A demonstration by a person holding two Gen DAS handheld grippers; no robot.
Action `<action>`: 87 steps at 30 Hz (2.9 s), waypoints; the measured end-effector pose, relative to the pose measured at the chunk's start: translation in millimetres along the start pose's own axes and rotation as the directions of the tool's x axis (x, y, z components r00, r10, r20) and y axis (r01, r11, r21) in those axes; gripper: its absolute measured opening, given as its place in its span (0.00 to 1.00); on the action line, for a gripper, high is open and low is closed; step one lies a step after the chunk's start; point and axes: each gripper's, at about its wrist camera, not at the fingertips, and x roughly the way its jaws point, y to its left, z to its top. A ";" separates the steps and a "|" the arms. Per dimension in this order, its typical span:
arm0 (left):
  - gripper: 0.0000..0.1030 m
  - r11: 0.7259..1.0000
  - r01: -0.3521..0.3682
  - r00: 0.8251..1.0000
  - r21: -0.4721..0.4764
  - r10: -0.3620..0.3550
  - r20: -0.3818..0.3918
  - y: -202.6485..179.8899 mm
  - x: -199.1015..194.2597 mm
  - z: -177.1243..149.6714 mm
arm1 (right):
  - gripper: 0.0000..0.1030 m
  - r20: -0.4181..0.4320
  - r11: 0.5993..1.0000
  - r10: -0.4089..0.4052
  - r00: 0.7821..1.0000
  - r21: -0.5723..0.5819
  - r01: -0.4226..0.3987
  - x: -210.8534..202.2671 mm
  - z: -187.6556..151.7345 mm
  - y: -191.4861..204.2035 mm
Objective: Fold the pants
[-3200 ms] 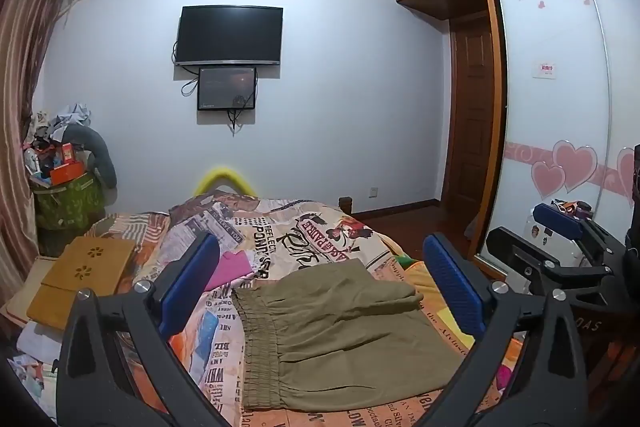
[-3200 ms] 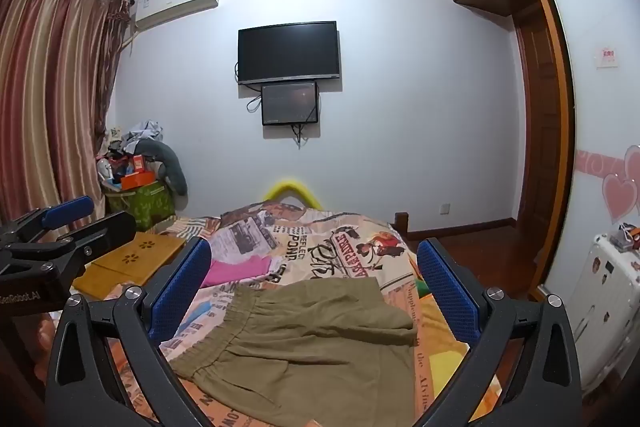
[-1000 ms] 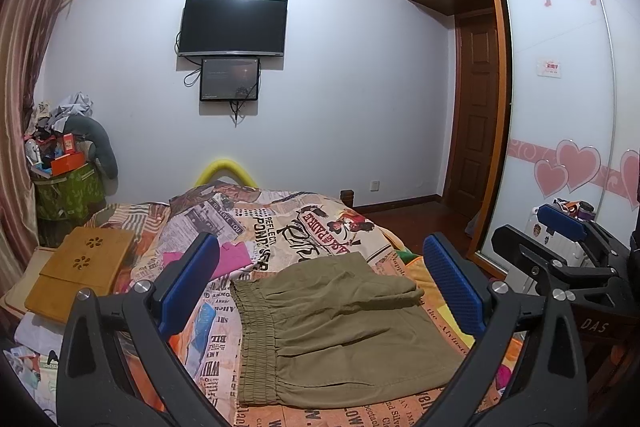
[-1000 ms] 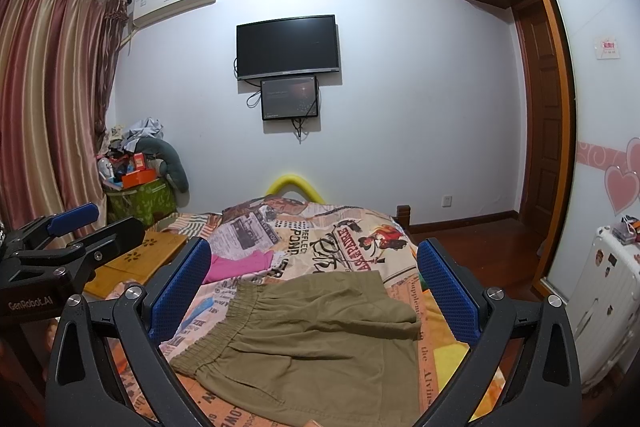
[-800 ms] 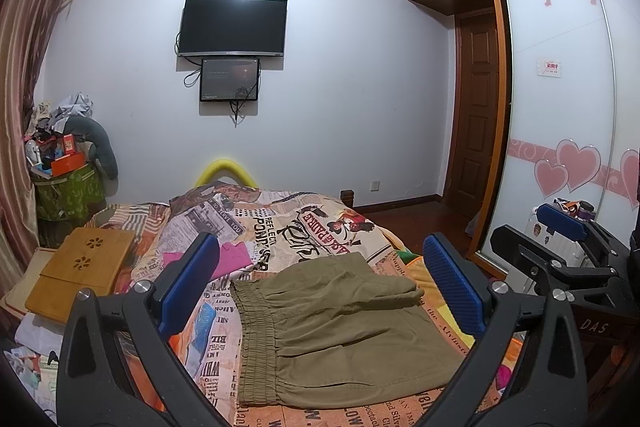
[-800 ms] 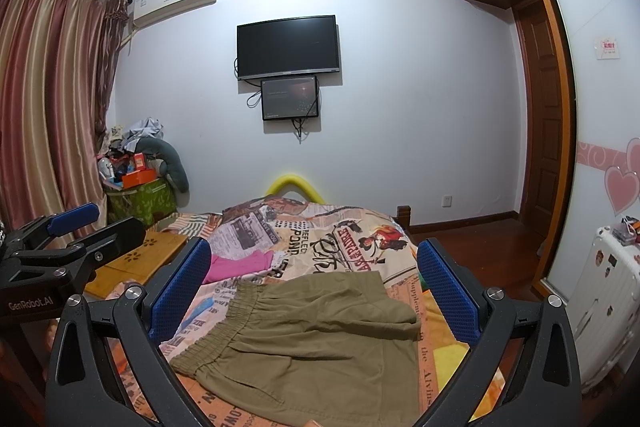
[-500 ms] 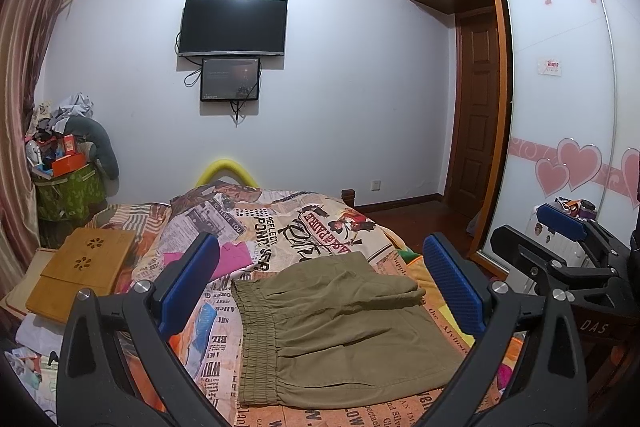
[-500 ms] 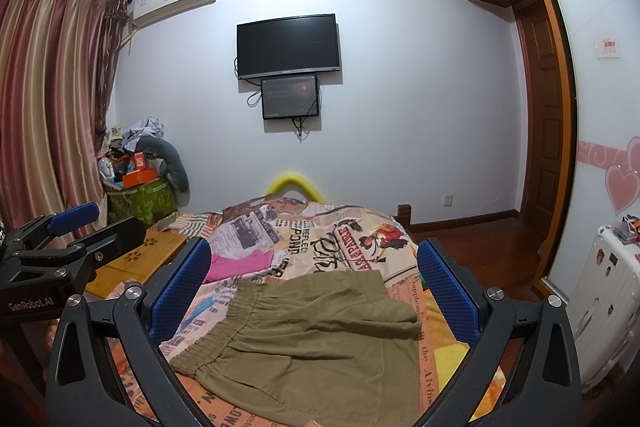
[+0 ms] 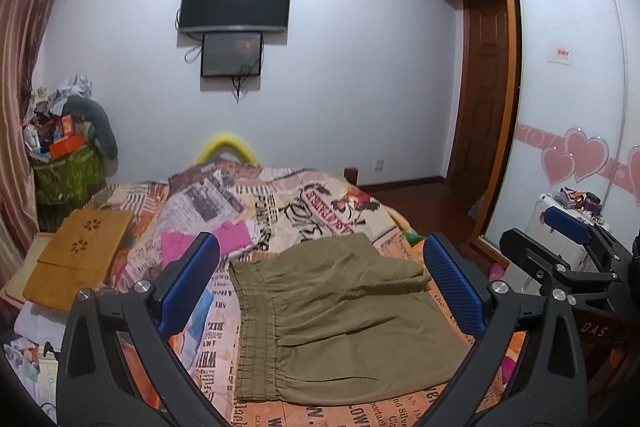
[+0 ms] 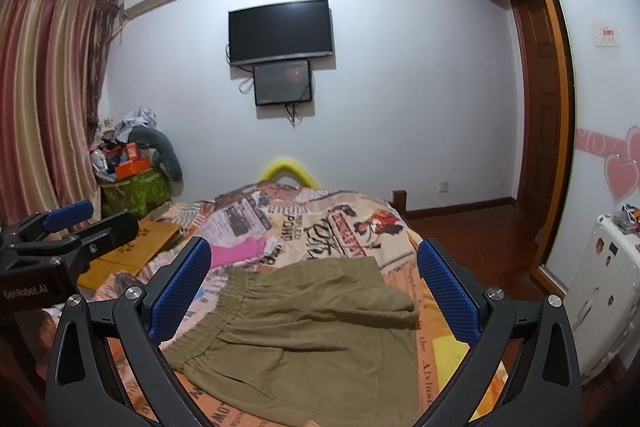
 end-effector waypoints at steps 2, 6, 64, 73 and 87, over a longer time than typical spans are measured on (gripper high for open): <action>1.00 1.000 -0.007 1.000 -0.001 0.007 -0.029 2.9 12.9 -2.5 | 1.00 -0.023 1.000 -0.012 1.000 0.002 0.012 7.6 -4.1 -4.3; 1.00 0.999 -0.037 0.994 0.007 0.038 -0.099 8.2 46.5 -8.8 | 0.99 -0.082 0.999 -0.040 0.996 0.011 0.041 27.3 -14.4 -18.5; 0.67 0.998 -0.054 0.709 0.041 0.067 -0.702 108.0 307.9 -144.2 | 0.06 -0.679 0.998 0.046 0.733 0.064 -0.004 233.1 -154.9 -134.1; 0.67 0.996 -0.068 0.716 0.051 0.084 -0.693 115.8 303.4 -144.4 | 0.05 -0.677 0.998 0.062 0.733 0.066 -0.024 225.0 -155.2 -133.7; 0.67 0.997 -0.054 0.731 0.053 0.075 -0.679 119.2 288.5 -121.5 | 0.06 -0.702 0.998 0.032 0.712 0.061 0.016 212.7 -141.1 -132.1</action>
